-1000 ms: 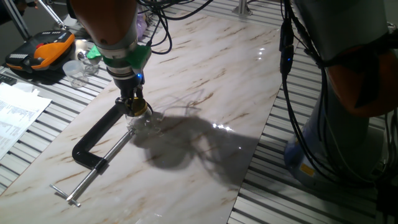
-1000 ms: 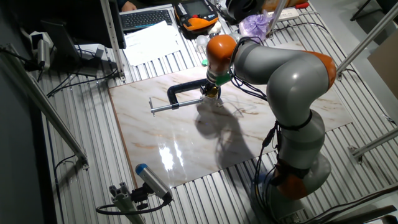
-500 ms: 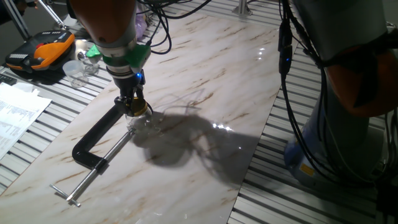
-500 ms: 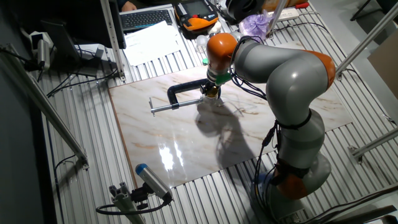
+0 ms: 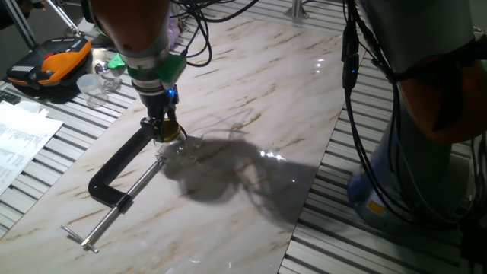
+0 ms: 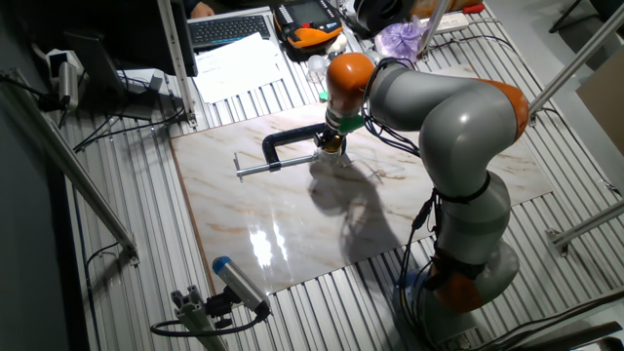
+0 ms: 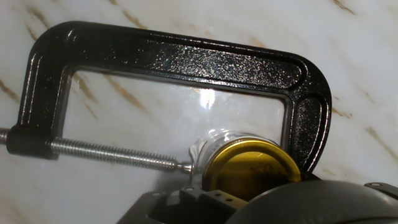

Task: Screw the lid onto the jar

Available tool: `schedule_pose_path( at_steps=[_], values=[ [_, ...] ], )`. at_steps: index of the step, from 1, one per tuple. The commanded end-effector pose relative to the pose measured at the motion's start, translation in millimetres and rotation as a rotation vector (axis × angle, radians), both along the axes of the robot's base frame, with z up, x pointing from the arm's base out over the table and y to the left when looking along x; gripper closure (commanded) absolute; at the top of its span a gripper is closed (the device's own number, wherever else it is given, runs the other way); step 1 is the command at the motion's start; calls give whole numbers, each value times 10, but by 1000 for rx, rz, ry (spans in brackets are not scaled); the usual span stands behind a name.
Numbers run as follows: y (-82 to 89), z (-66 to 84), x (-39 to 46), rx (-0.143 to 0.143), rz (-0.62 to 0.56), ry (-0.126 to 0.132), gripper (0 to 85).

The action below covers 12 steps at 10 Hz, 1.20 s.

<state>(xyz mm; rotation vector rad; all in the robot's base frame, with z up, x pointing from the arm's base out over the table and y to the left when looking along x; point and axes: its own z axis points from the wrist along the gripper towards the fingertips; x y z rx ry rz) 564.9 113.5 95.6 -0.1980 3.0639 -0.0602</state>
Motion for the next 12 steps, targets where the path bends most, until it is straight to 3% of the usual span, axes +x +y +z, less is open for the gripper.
schedule_pose_path(
  at_steps=[1,12],
  values=[
    [4,3,2,-3,-12,1,850],
    [4,9,10,22,-165,14,850]
  ],
)
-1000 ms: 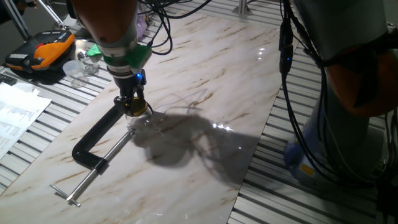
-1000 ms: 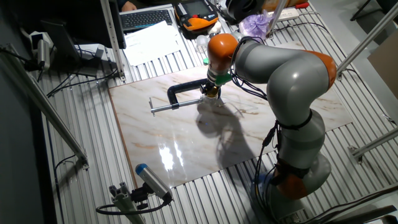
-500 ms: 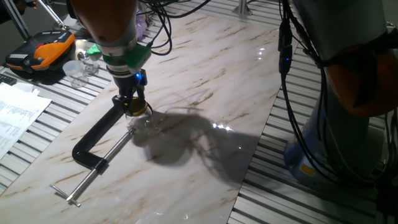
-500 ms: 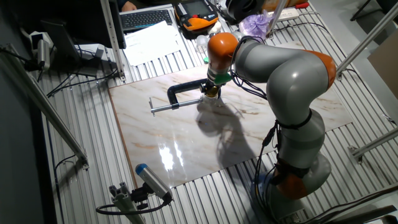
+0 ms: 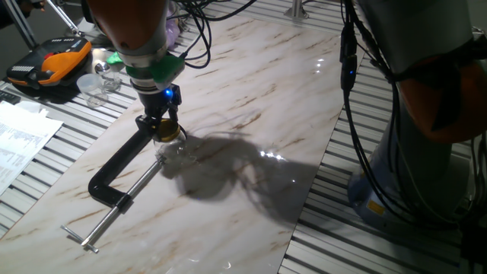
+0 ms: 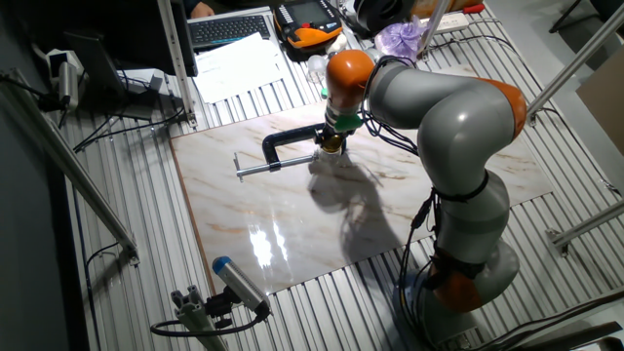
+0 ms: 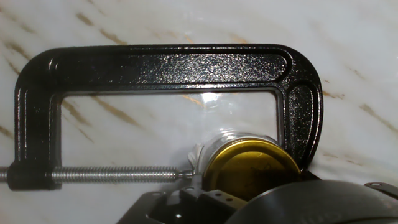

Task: Screw the lid onto the jar

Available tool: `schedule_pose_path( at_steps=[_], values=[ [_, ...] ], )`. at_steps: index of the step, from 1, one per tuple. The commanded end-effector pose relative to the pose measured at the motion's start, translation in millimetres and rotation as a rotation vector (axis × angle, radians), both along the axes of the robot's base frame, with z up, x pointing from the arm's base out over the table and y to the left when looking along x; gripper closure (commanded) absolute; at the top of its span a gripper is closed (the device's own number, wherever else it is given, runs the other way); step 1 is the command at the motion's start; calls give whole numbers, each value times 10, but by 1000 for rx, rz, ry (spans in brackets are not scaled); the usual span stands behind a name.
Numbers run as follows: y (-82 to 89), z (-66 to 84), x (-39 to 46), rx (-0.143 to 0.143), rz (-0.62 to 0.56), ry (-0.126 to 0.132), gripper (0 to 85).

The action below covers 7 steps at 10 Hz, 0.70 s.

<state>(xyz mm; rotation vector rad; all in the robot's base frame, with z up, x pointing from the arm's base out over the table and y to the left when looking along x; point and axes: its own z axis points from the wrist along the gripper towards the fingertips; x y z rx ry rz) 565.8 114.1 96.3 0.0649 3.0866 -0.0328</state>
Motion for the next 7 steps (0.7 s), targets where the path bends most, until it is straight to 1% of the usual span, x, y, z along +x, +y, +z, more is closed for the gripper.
schedule_pose_path(
  at_steps=[1,6,7],
  values=[
    [-2,2,1,-3,-12,-1,850],
    [3,6,-5,-4,-95,1,850],
    [1,4,-4,4,-116,1,850]
  ],
)
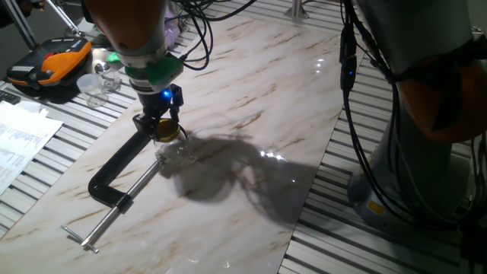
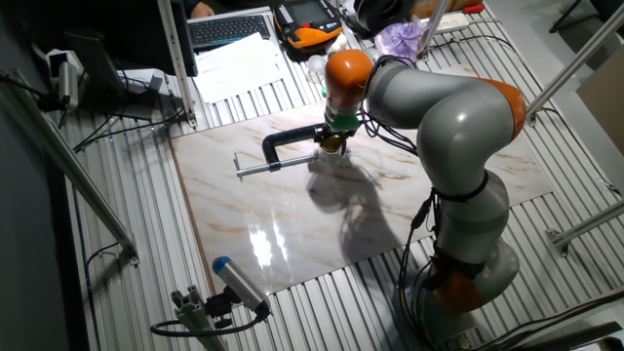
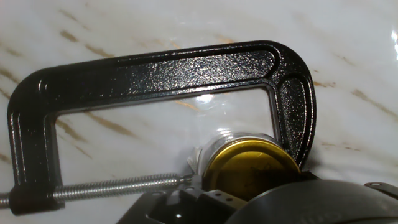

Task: Screw the lid onto the jar

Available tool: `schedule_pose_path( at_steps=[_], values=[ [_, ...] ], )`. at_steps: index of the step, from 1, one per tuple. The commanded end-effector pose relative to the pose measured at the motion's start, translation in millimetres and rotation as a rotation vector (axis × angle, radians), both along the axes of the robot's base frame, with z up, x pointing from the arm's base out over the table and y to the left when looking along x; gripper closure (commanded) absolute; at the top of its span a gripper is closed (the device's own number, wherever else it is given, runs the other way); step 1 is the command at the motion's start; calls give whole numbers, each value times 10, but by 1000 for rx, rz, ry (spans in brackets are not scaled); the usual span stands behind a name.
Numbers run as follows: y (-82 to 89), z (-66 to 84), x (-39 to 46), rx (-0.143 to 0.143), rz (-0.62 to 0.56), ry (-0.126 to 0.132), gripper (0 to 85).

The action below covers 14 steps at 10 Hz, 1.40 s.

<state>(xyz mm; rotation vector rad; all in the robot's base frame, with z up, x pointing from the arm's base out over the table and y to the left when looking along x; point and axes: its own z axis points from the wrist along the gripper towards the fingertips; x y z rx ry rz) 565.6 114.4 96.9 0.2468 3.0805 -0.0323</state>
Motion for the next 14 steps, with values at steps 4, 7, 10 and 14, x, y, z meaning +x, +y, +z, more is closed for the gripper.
schedule_pose_path(
  at_steps=[4,7,10,14],
  values=[
    [2,-3,-3,-10,-31,4,850],
    [3,0,-5,-27,-49,-15,850],
    [4,-4,-1,-36,-89,-23,850],
    [7,-7,-1,-41,-149,-23,850]
  ],
)
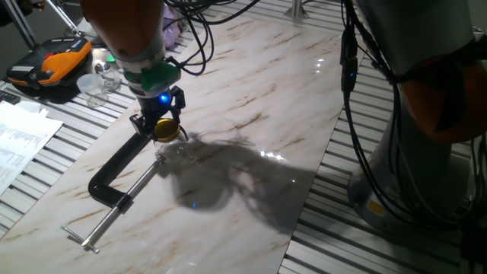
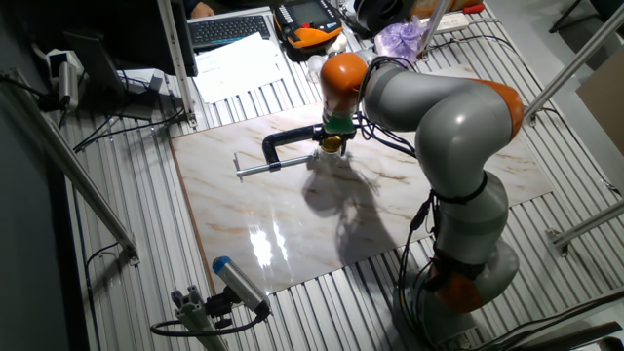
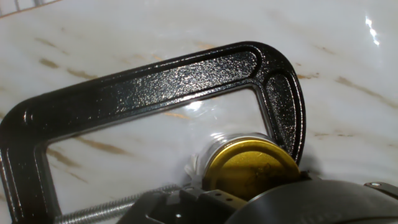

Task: Screw the lid onto the jar

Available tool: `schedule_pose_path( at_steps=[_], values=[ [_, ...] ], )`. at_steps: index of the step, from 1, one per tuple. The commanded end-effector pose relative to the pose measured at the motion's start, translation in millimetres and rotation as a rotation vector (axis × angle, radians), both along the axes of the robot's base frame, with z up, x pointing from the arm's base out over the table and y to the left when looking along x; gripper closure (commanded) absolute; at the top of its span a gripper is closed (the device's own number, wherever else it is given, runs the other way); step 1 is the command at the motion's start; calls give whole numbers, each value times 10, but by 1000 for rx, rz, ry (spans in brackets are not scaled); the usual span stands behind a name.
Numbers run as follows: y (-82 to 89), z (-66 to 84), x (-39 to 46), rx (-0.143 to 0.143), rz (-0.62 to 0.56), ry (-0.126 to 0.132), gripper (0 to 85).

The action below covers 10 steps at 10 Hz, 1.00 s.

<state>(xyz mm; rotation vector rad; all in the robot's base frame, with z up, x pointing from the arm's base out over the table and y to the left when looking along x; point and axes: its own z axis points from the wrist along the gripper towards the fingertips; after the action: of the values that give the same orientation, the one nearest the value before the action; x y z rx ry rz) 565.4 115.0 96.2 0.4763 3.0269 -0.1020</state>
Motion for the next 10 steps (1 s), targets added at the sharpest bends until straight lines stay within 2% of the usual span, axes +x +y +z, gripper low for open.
schedule_pose_path(
  at_steps=[1,4,8,10],
  values=[
    [1,-2,0,-7,-18,0,850],
    [2,-2,-3,-22,-67,3,850],
    [1,-2,-2,3,-141,5,850],
    [1,-3,-2,6,-182,7,850]
  ],
)
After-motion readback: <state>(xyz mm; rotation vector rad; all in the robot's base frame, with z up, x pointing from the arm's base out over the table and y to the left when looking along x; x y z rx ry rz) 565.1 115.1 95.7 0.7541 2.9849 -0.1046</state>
